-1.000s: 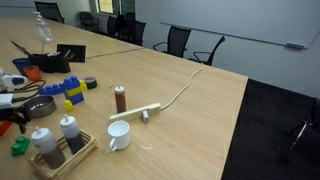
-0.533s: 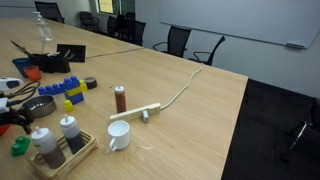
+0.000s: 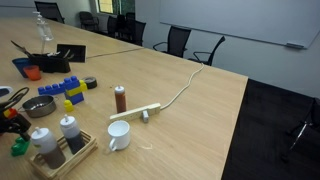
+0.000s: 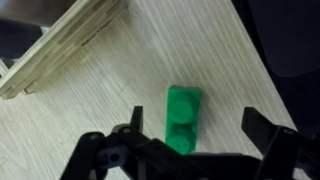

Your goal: Pick up the green toy and put it on top of the red and yellow toys

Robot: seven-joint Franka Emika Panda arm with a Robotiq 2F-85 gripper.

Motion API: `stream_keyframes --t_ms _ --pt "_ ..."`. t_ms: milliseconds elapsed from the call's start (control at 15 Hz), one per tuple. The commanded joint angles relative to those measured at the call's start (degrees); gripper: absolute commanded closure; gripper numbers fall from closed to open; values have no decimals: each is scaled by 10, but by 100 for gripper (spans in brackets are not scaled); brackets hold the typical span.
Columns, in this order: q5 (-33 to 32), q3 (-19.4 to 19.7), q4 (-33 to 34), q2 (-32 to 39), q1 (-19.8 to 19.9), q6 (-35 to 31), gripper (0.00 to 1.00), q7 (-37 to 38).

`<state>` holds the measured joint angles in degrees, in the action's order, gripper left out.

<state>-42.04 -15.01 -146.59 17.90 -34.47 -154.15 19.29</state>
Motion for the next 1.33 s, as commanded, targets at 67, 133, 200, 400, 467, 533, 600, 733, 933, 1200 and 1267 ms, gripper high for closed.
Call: stream_keyframes --t_ms 67,133,200,400,467,533,600,733,933,1200,1267 --pt "-47 28 12 27 -8 -29 0 39" --pt "-55 33 15 30 -9 -31 0 44" --pt "-64 38 18 33 -9 -35 0 49" --pt "-80 46 25 37 -9 -47 28 57" --pt "-83 46 26 39 -7 -54 29 58" --pt "-84 46 26 42 -7 -59 30 59" --pt "-83 44 26 44 -4 -63 36 57" --pt "-77 42 24 48 -1 -70 51 54" --pt "-64 36 19 43 3 -75 72 48" --pt "10 11 -3 -8 7 -35 90 32" --pt "40 -1 -8 -23 11 -27 90 20"
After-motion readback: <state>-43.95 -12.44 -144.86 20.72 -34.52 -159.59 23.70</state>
